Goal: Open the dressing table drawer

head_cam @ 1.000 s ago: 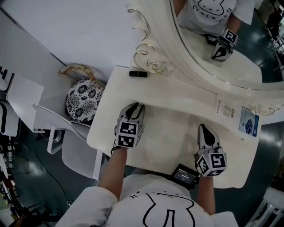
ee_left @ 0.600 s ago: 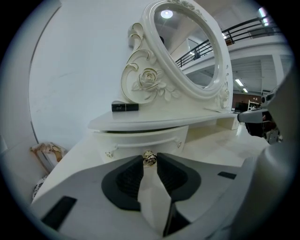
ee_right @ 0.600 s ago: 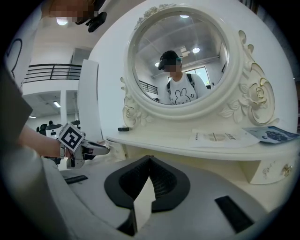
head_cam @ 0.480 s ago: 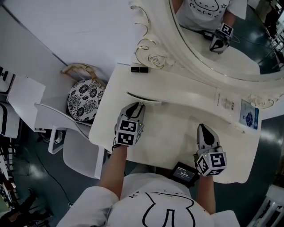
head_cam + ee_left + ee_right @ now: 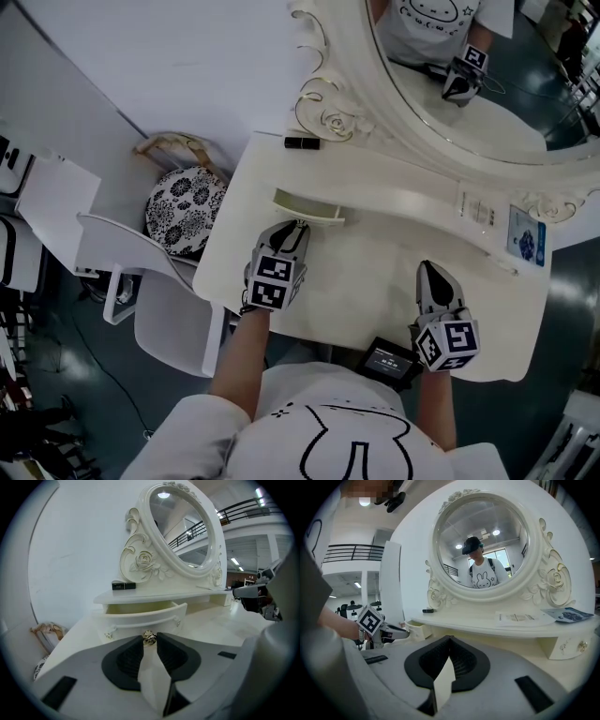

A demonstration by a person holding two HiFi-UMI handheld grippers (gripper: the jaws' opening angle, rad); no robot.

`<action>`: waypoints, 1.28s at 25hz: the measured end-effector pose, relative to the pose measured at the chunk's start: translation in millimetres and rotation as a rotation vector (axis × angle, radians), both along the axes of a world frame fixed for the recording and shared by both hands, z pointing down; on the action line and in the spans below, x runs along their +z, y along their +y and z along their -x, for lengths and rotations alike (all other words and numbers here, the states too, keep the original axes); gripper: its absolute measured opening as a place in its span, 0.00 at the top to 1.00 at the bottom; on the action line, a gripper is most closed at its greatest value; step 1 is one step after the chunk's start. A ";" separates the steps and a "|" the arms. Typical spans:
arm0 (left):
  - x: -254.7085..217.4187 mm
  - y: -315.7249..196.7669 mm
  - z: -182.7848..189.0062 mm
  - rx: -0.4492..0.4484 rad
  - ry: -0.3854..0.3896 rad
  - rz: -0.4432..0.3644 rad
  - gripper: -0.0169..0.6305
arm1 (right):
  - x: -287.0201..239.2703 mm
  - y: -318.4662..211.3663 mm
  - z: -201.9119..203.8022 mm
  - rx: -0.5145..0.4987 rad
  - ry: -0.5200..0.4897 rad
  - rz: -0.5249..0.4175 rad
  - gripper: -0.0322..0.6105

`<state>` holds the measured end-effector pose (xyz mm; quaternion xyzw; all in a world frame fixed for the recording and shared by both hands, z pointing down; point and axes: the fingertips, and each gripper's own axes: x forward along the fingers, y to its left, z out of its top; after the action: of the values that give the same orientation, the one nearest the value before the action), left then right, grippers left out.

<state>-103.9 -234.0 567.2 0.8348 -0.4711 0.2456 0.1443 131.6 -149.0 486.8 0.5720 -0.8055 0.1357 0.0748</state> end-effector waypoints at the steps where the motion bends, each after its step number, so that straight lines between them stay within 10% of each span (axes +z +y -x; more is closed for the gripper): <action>1: 0.0 1.5 0.8 0.003 0.001 0.000 0.80 | -1.0 0.6 1.0 0.001 0.000 -0.002 0.93; 32: 0.2 48.0 13.6 0.031 0.018 0.012 0.80 | -16.2 40.2 24.7 -0.004 0.044 -0.031 0.93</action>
<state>-117.6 -186.0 567.3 0.8433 -0.4551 0.2434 0.1497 106.9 -108.8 470.6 0.5745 -0.8067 0.1104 0.0838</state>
